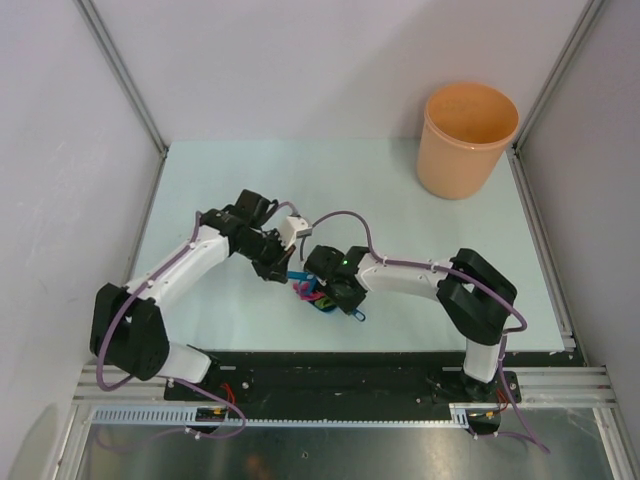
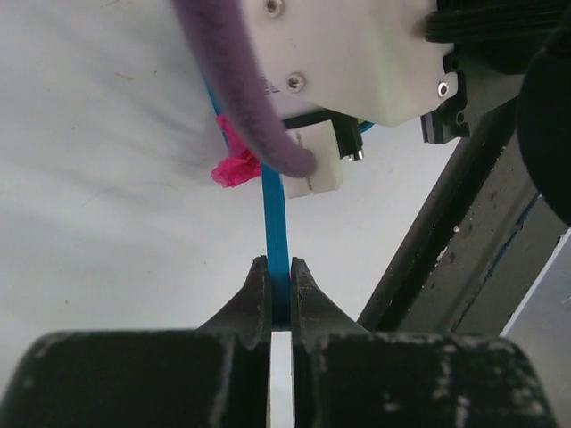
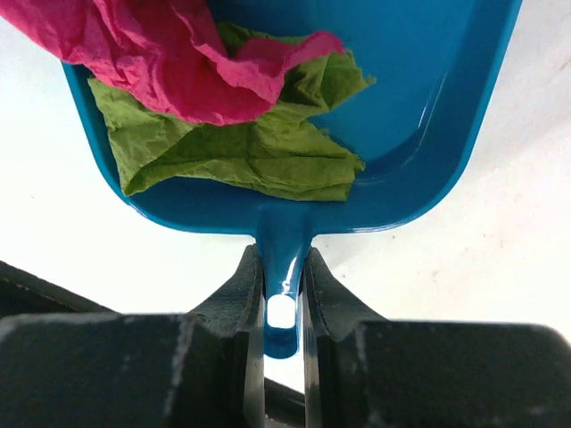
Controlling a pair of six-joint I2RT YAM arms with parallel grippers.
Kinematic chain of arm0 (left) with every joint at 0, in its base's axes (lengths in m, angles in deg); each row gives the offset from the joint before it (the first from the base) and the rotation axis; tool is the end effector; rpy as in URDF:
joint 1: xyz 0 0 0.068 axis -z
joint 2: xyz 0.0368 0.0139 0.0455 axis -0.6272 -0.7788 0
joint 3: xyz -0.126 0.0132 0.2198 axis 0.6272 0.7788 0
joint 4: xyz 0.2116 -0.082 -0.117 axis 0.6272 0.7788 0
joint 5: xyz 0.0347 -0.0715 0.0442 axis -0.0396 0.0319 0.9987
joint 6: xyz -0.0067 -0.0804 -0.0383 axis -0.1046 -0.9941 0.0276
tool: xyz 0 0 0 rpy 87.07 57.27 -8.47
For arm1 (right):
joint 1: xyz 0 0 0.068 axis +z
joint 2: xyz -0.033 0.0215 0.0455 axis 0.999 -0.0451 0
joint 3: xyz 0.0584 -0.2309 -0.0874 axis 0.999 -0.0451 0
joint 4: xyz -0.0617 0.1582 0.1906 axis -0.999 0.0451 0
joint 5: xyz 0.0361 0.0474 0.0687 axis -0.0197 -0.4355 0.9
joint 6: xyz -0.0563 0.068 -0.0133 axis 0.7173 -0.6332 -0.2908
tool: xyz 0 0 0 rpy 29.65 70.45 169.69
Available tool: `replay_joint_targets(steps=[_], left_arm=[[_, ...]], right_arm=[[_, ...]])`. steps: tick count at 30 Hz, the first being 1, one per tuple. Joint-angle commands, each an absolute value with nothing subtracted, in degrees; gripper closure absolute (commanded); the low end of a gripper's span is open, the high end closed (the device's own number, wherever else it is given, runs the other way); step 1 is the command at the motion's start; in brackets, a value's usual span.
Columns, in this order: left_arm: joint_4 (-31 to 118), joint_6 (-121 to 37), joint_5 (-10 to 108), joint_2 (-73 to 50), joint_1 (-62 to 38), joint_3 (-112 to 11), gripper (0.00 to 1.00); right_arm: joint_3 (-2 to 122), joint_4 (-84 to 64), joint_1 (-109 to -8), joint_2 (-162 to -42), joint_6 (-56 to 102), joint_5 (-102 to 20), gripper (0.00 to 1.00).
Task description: Sweep away the paper scraps from the table
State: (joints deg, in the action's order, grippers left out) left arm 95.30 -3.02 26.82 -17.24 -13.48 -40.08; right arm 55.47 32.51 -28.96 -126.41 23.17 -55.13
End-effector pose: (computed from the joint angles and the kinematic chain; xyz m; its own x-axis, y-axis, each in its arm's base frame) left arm 0.2340 -0.1553 0.1973 -0.5107 0.6793 -0.5271 0.8579 0.4429 -0.2605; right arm 0.1906 0.2922 0.1149 -0.6037 -0.7642 -0.2270 -0.7677 0.6341 -0.0929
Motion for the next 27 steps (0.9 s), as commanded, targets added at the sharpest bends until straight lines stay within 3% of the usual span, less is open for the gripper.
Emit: replay_joint_targets(steps=[1, 12, 21, 27], left_arm=[[97.66, -2.46, 20.13, -13.09, -15.72, -44.28, 1.00], [98.01, -2.64, 20.65, -9.92, -18.10, -46.48, 1.00], [97.66, -7.04, 22.05, -9.04, -29.78, -55.97, 1.00], [97.13, -5.82, 32.24, -11.33, -32.43, -55.19, 1.00]], right_arm=[[54.59, 25.44, -28.00, -124.26, 25.15, -56.79, 1.00], [46.23, 16.29, -27.56, -114.33, 26.12, -53.62, 1.00], [46.23, 22.08, -27.47, -109.93, 27.35, -53.79, 1.00], [48.33, 27.61, -27.30, -105.62, 27.96, -53.00, 1.00]])
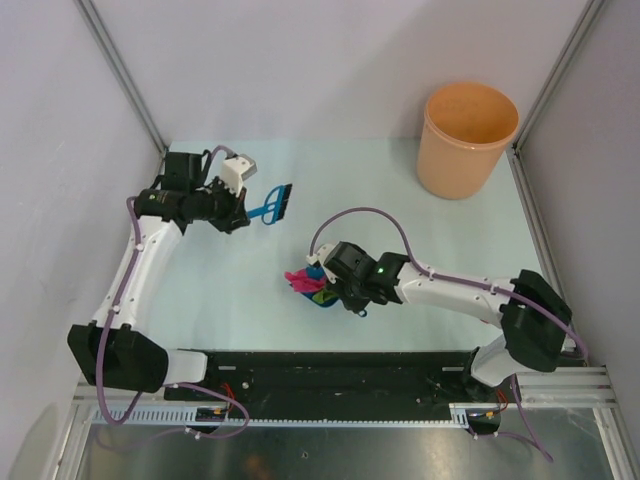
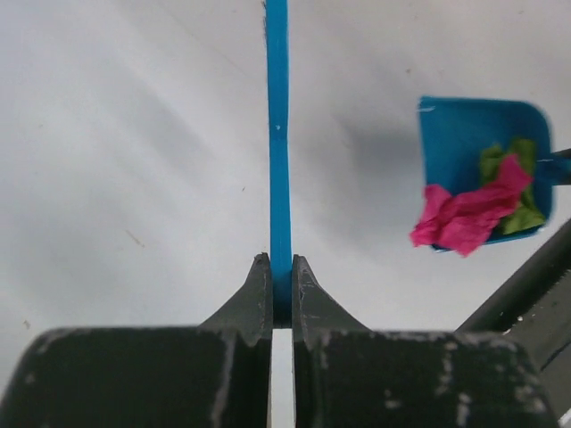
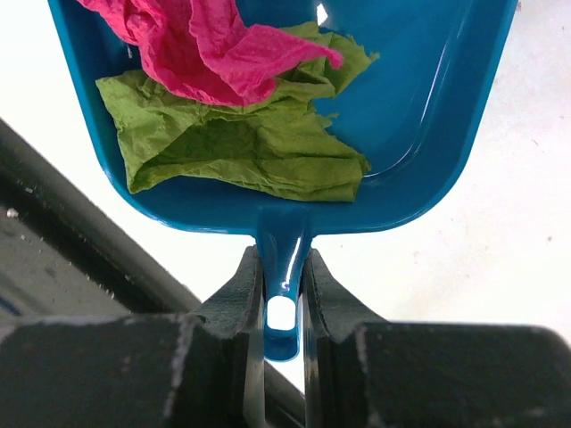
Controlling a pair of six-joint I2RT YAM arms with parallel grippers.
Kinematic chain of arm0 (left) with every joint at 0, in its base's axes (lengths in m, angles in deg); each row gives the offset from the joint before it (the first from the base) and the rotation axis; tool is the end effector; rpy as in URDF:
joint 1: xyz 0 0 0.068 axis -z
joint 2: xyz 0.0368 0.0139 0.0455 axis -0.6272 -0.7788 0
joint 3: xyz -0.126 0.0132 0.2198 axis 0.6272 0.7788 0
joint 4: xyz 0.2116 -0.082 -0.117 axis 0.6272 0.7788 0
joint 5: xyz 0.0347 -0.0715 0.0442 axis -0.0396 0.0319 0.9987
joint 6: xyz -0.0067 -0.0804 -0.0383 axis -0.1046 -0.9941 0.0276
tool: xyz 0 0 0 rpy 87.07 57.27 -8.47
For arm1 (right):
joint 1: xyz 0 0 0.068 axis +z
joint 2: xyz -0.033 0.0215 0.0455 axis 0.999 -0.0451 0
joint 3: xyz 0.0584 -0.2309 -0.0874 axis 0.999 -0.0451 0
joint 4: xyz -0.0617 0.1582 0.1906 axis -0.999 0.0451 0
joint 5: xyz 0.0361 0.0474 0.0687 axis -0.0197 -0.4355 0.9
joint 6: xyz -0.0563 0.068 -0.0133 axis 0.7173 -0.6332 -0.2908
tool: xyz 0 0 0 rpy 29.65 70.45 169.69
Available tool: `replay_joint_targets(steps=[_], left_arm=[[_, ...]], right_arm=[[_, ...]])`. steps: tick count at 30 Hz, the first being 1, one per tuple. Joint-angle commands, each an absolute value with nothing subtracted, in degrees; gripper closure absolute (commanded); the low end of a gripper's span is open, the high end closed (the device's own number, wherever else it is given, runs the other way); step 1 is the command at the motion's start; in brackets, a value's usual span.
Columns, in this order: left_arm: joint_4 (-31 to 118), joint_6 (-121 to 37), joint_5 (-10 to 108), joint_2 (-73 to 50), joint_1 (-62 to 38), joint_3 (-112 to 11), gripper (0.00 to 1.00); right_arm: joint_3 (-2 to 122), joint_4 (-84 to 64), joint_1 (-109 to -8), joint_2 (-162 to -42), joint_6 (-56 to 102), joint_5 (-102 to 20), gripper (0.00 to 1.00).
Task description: Sweep away the paper scraps from the table
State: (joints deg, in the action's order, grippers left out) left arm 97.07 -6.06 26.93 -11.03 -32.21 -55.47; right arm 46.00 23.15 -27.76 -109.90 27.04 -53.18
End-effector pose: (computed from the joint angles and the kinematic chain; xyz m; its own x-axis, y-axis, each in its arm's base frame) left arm 0.2796 -0.0727 0.3085 -0.5179 0.4168 -0.7470 0.6962 0.7128 -0.0851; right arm 0.1720 0.2802 0.1677 -0.4826 -0.7293 -0.4849 -0.8161 0.5755 -0.0533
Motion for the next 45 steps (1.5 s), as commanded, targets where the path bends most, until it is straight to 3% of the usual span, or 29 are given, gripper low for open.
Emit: replay_joint_targets(steps=[1, 12, 27, 33, 37, 40, 45], left_arm=[[96.96, -5.64, 32.60, -11.24, -32.43, -54.23, 1.00], [95.11, -5.02, 34.10, -10.19, -32.43, -45.08, 1.00], [95.11, -3.35, 37.97, -4.39, -32.17, -40.86, 1.00], [95.11, -2.91, 37.79, -3.68, -31.99, -39.02, 1.00], [95.20, -2.73, 37.44, -3.60, -31.90, -38.58, 1.00], [95.11, -2.56, 37.26, -3.51, -31.73, -38.49, 1.00], [95.11, -2.38, 37.35, -3.68, -31.29, -38.22, 1.00]], right_arm=[[50.17, 28.94, -27.38, -105.27, 27.96, -53.78, 1.00], [67.40, 47.40, -35.11, -107.20, 29.72, -54.68, 1.00], [98.68, 54.96, -65.07, -117.65, 37.98, -49.57, 1.00], [118.72, 60.85, -76.14, -126.96, 41.49, -58.00, 1.00], [126.73, 57.62, -82.39, -131.80, 46.83, -64.15, 1.00], [122.62, 45.81, -84.86, -130.85, 52.55, -72.14, 1.00], [108.49, 22.83, -85.74, -128.47, 75.74, -86.73, 1.00]])
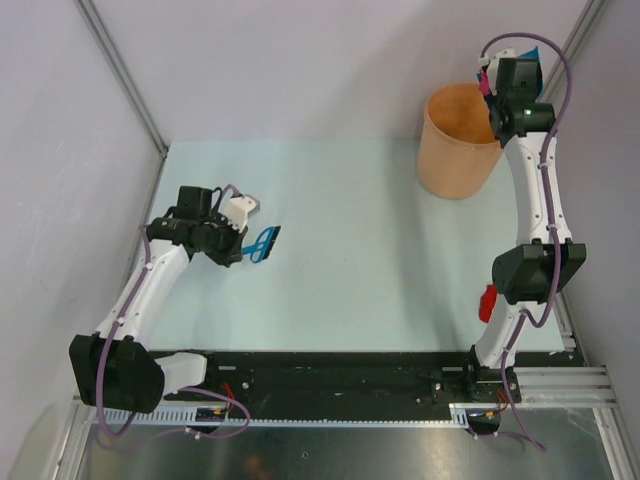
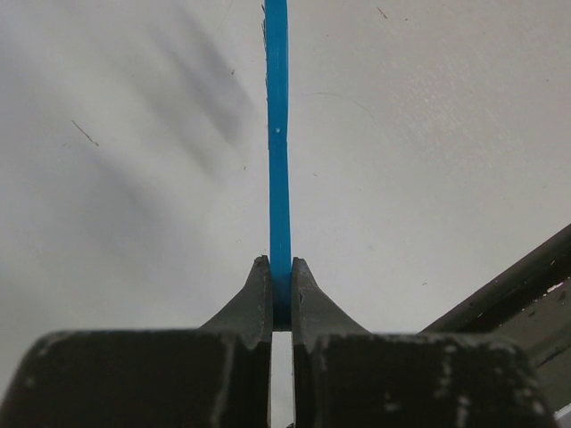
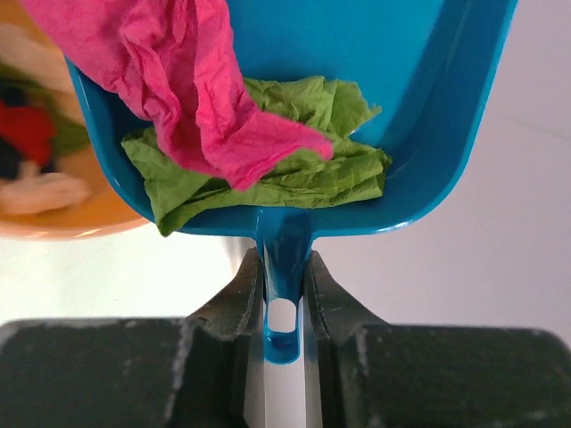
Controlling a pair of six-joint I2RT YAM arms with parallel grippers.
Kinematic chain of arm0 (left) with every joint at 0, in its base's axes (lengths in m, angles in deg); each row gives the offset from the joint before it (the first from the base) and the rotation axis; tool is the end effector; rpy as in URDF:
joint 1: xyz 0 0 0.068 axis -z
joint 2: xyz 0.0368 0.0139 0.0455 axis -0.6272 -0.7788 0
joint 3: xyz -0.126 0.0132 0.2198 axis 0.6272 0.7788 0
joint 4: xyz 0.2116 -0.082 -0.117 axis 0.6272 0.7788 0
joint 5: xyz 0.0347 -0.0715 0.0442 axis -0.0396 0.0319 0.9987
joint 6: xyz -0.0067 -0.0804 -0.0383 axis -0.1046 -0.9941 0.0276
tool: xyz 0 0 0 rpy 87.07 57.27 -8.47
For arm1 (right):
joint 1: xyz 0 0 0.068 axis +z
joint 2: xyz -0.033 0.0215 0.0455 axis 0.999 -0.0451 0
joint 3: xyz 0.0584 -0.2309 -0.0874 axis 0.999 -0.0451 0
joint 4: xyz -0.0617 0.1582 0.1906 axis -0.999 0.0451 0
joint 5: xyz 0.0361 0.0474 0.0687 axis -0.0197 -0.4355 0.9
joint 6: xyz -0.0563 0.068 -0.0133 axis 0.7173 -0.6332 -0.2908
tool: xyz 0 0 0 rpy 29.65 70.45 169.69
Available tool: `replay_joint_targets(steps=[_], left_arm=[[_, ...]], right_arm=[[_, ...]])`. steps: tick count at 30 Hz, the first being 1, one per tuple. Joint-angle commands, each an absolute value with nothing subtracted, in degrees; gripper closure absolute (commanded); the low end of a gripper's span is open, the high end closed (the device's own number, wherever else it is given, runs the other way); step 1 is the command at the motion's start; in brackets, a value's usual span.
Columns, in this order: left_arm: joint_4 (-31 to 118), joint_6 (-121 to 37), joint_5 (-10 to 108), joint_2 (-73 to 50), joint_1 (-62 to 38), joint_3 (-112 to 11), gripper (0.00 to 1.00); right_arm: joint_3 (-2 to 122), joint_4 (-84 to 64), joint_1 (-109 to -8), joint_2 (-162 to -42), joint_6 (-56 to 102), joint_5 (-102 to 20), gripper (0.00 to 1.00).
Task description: Sweep away the paper scraps from the table
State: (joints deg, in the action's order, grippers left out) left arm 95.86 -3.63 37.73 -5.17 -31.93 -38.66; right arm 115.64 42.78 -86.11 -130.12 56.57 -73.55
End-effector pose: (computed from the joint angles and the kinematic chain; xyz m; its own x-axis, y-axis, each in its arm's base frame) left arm 0.2494 -0.0568 0.2353 -0.6384 0.5031 -0.5825 0.6344 0.7725 -0.0280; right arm 0.4233 -0.0244 0.4139 -0.6206 -0.4211 -0.6614 0.0736 0.8085 -0.5839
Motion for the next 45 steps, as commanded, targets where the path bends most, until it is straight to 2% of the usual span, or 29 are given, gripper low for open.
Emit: replay_joint_targets(steps=[1, 5, 9, 12, 16, 24, 26, 29, 30, 32, 33, 38, 40, 45], left_arm=[[95.11, -2.21, 37.18, -3.68, -31.29, -38.14, 1.00], [95.11, -2.29, 36.65, -4.47, -31.20, -38.22, 1.00], [95.11, -2.29, 36.74, -5.09, -31.02, -38.84, 1.00], [95.11, -2.21, 36.82, -5.18, -31.02, -38.84, 1.00], [95.11, -2.12, 36.47, -5.18, -30.93, -38.75, 1.00], [95.11, -1.85, 36.47, -5.00, -30.93, -38.22, 1.00], [95.11, -1.94, 36.04, -5.00, -30.93, -38.14, 1.00], [95.02, -2.12, 35.16, -4.65, -30.93, -38.05, 1.00], [95.02, -2.29, 34.98, -4.65, -30.93, -38.13, 1.00], [95.02, -2.38, 34.54, -4.56, -30.93, -38.22, 1.00], [95.11, -2.64, 34.37, -4.65, -30.93, -38.40, 1.00], [95.11, -3.44, 33.92, -4.83, -30.85, -39.10, 1.00], [95.02, -3.87, 34.01, -4.74, -30.93, -39.28, 1.00], [95.02, -4.40, 34.10, -4.74, -30.85, -39.98, 1.00]], right_arm=[[106.89, 15.92, -85.74, -128.38, 79.43, -88.40, 1.00], [97.76, -0.81, -85.74, -127.33, 96.48, -90.36, 1.00], [86.68, -27.56, -85.57, -125.84, 120.44, -90.62, 1.00], [77.54, -42.45, -85.22, -124.34, 130.94, -86.50, 1.00], [70.05, -52.34, -85.48, -123.11, 142.91, -80.52, 1.00], [68.29, -56.92, -85.48, -121.62, 142.84, -80.77, 1.00], [69.16, -55.87, -84.61, -120.92, 136.64, -82.26, 1.00], [72.67, -45.53, -82.42, -117.41, 124.43, -86.21, 1.00], [73.99, -34.10, -81.88, -115.13, 113.24, -86.75, 1.00], [78.47, -21.21, -80.13, -112.66, 99.57, -84.30, 1.00], [79.27, -12.36, -79.60, -111.61, 87.76, -82.64, 1.00], [79.02, 8.17, -77.75, -103.34, 60.61, -63.49, 1.00], [77.00, 10.74, -76.26, -101.50, 53.15, -55.86, 1.00], [70.51, 17.52, -71.25, -98.24, 37.05, -48.71, 1.00]])
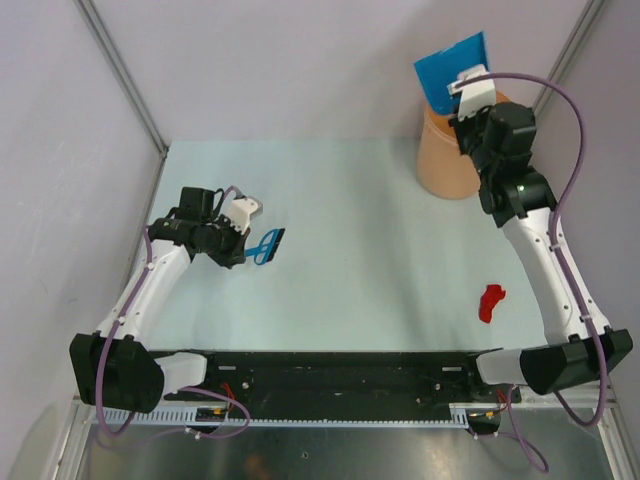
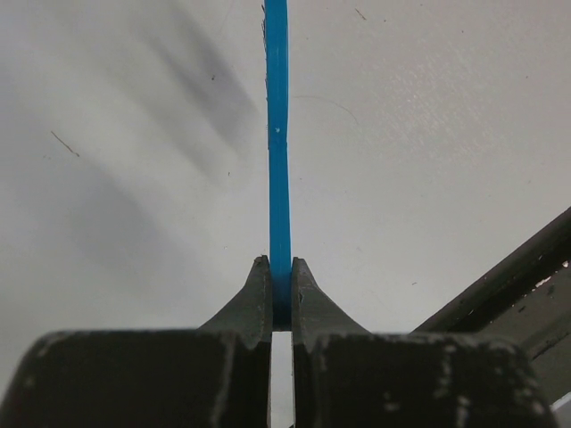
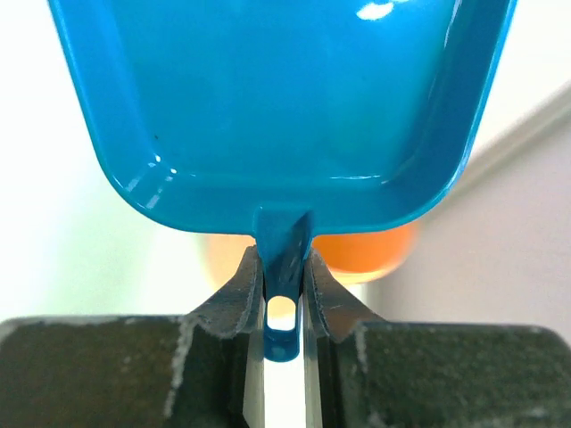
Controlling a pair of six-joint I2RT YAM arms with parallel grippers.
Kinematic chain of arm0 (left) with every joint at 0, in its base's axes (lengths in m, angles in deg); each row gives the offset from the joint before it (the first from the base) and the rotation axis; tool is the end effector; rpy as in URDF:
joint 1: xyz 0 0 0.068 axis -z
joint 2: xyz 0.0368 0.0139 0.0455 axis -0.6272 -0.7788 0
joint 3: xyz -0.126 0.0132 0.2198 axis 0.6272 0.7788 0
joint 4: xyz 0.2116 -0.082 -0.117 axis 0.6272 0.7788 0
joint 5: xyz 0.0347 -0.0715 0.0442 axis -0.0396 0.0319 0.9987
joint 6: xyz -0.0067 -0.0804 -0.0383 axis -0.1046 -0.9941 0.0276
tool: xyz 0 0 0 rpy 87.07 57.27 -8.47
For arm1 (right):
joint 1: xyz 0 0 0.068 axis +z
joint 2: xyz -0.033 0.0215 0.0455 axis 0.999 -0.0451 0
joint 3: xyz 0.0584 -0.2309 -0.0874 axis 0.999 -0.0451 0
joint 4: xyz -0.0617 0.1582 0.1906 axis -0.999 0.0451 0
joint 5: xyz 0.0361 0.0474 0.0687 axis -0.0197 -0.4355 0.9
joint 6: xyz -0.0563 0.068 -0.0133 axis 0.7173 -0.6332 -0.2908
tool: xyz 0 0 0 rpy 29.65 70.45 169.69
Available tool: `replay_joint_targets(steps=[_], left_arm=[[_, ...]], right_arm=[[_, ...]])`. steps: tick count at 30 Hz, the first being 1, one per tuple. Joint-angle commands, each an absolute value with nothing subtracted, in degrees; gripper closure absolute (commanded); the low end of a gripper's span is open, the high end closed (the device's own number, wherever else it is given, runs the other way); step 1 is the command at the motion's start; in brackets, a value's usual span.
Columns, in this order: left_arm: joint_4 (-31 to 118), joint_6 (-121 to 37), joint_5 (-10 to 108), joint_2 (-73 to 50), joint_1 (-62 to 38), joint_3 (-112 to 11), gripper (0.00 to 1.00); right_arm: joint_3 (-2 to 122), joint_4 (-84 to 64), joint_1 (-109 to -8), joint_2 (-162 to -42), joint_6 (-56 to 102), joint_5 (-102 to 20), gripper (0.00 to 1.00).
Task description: Sweep away the paper scraps from the table
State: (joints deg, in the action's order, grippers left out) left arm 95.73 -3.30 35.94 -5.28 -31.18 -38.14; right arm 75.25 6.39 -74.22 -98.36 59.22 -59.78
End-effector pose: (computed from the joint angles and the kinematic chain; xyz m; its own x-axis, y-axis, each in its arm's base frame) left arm 0.2474 -0.0622 0.2329 -0.6271 0.5108 -0.5881 0.6595 0.7499 -0.0520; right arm 0.3307 0.0611 0.4565 -0.0402 -0.5035 -0.8630 -0.0547 0.8635 -0.5013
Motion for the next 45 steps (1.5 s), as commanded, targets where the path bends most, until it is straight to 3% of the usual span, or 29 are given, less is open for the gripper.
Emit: replay_joint_targets(steps=[1, 11, 27, 30, 35, 36, 37, 45], left_arm=[[95.02, -4.49, 34.10, -4.91, -30.85, -40.07, 1.00], [95.02, -4.67, 34.36, -5.97, -30.85, -40.60, 1.00], [95.02, -3.97, 35.33, -6.15, -30.76, -39.80, 1.00], [95.11, -3.96, 35.51, -6.58, -30.58, -39.98, 1.00], [95.11, -4.14, 35.77, -6.85, -30.06, -40.59, 1.00], [95.11, -4.23, 35.86, -6.76, -29.88, -40.68, 1.00], [95.11, -4.23, 36.21, -6.85, -29.62, -40.94, 1.00], [95.11, -5.19, 41.56, -9.39, -23.14, -45.86, 1.00]], right_arm=[[69.36, 18.13, -70.11, -98.32, 34.58, -44.95, 1.00], [63.55, 30.26, -56.85, -109.56, 19.53, -47.99, 1.00], [59.41, 28.07, -48.30, -127.59, 14.96, -48.08, 1.00], [59.15, 27.46, -47.95, -128.47, 14.69, -48.08, 0.89], [59.15, 27.98, -47.34, -128.30, 14.43, -49.65, 0.50], [59.15, 27.98, -47.16, -127.42, 14.34, -49.84, 0.36], [59.24, 28.07, -47.16, -126.89, 14.34, -50.01, 0.01], [59.06, 28.77, -47.60, -117.06, 14.95, -56.50, 0.00]])
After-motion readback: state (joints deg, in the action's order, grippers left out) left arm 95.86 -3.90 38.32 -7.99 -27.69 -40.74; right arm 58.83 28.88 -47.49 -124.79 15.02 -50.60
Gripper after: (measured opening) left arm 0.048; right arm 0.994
